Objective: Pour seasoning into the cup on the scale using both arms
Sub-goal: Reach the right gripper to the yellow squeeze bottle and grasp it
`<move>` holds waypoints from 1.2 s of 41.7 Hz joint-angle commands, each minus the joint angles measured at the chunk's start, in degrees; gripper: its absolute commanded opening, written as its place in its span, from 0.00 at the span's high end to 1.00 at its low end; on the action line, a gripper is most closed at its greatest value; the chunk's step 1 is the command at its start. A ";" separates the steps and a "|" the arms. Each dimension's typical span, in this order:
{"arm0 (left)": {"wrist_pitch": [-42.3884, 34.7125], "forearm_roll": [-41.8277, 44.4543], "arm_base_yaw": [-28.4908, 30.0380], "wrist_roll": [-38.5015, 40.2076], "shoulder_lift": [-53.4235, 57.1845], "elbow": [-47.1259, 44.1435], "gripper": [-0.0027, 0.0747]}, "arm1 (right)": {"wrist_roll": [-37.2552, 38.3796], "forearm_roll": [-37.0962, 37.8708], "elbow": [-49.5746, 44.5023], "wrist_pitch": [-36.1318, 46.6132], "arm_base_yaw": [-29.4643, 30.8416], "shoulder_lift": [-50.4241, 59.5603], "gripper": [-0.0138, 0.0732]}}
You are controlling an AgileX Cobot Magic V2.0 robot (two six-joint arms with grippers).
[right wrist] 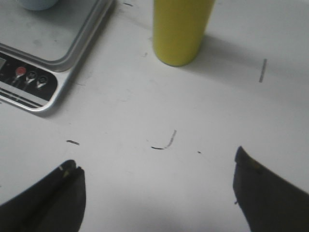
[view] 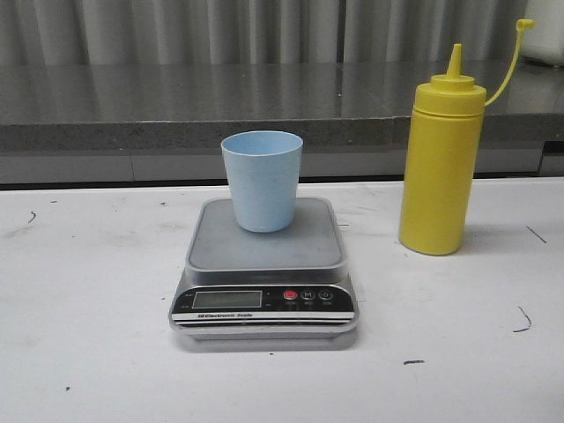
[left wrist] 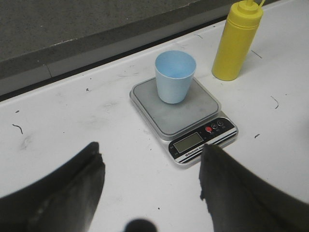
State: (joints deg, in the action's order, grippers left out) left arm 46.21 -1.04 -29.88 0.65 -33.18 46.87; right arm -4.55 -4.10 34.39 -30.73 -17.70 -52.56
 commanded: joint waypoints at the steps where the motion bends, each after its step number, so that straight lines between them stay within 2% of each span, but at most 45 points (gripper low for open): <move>1: -3.95 -0.23 0.10 0.46 -0.11 1.40 0.41 | 0.07 -1.96 0.73 10.51 -1.33 -3.77 0.09; 18: -3.95 -0.23 0.10 0.46 -0.11 1.40 0.41 | 0.07 -2.75 -4.73 53.46 -1.27 -26.63 0.09; 26: -3.95 -0.23 0.10 0.46 -0.11 1.40 0.41 | 0.07 -4.14 -4.73 68.15 -1.27 -35.87 0.09; 34: -3.95 -0.23 0.10 0.46 -0.11 1.40 0.41 | 0.08 -6.16 -4.38 77.55 -0.08 -41.72 0.09; 50: -3.95 -0.23 0.10 0.46 -0.11 1.40 0.41 | 0.08 -5.92 3.17 83.33 0.45 -50.37 0.09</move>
State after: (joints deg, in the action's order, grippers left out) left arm 46.21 -1.04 -29.88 0.65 -33.18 46.87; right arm -4.32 -10.06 34.75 46.98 -17.70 -103.58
